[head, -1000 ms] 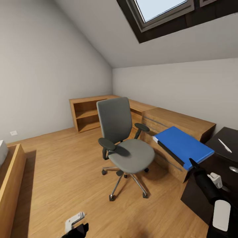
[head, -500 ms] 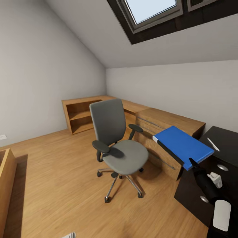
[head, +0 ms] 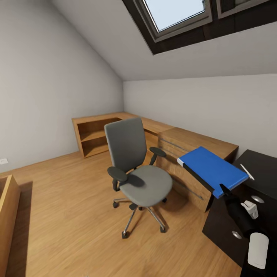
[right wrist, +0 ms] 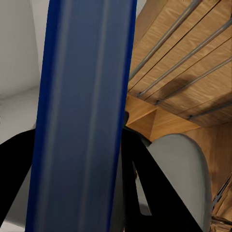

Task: In the bedroom, organize the workspace by keeping the computer under the desk, ensuring the monitor is on the desk, placing the keyboard on the desk next to the monitor, placing the mouse on the desk next to the keyboard, moving the folder from the swivel chair onto the desk next to the mouse, stacking the notebook on top of the folder with the pen on top of the notebook, and positioning the swivel chair next to the desk.

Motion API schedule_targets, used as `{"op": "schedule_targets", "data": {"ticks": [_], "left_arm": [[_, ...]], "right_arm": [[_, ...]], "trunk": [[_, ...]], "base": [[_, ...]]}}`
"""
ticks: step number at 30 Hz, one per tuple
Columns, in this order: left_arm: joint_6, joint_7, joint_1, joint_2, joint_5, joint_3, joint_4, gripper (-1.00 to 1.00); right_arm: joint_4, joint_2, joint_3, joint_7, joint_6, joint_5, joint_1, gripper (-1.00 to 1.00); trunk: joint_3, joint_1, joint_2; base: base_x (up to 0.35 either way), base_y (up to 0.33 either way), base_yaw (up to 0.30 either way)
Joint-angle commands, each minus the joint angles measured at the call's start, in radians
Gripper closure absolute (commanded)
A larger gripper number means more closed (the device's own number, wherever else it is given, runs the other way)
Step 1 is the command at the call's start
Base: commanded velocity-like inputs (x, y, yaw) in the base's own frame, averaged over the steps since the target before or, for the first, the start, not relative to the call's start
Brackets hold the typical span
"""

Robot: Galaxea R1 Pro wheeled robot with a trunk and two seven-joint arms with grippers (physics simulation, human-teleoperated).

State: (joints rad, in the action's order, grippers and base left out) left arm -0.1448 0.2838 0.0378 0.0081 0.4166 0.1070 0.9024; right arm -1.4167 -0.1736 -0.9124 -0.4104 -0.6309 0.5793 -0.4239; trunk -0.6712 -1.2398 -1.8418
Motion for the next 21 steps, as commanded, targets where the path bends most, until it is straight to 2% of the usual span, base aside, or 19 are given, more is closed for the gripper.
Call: {"op": "schedule_targets", "data": {"ticks": [1, 4, 7, 18, 21], "left_arm": [[-0.004, 0.008, 0.000, 0.000, 0.007, 0.003, 0.001, -1.00], [-0.004, 0.008, 0.000, -0.001, 0.007, 0.003, -0.001, -1.00], [-0.004, 0.008, 0.000, -0.009, 0.006, 0.004, -0.010, -1.00], [-0.003, 0.009, 0.001, -0.019, 0.005, 0.005, -0.028, -1.00], [-0.001, 0.009, 0.001, -0.019, 0.005, 0.005, -0.029, -1.00]], "right_arm": [[-0.001, -0.001, -0.003, -0.002, -0.010, 0.005, -0.001, 1.00], [-0.001, -0.001, -0.003, -0.002, -0.022, 0.030, -0.001, 1.00], [-0.006, -0.001, -0.004, -0.003, -0.031, 0.077, -0.001, 1.00], [-0.008, -0.001, -0.005, 0.000, -0.031, 0.085, 0.002, 1.00], [-0.007, -0.001, -0.006, 0.002, -0.027, 0.084, 0.002, 1.00]], "trunk": [[0.002, 0.004, 0.007], [0.012, 0.015, 0.028], [0.021, 0.027, 0.049], [0.056, 0.069, 0.126], [0.065, 0.081, 0.147]], "base": [[0.000, 0.000, 0.000], [0.000, 0.000, 0.000], [0.000, 0.000, 0.000], [0.000, 0.000, -0.001], [0.000, 0.000, -0.122]]}}
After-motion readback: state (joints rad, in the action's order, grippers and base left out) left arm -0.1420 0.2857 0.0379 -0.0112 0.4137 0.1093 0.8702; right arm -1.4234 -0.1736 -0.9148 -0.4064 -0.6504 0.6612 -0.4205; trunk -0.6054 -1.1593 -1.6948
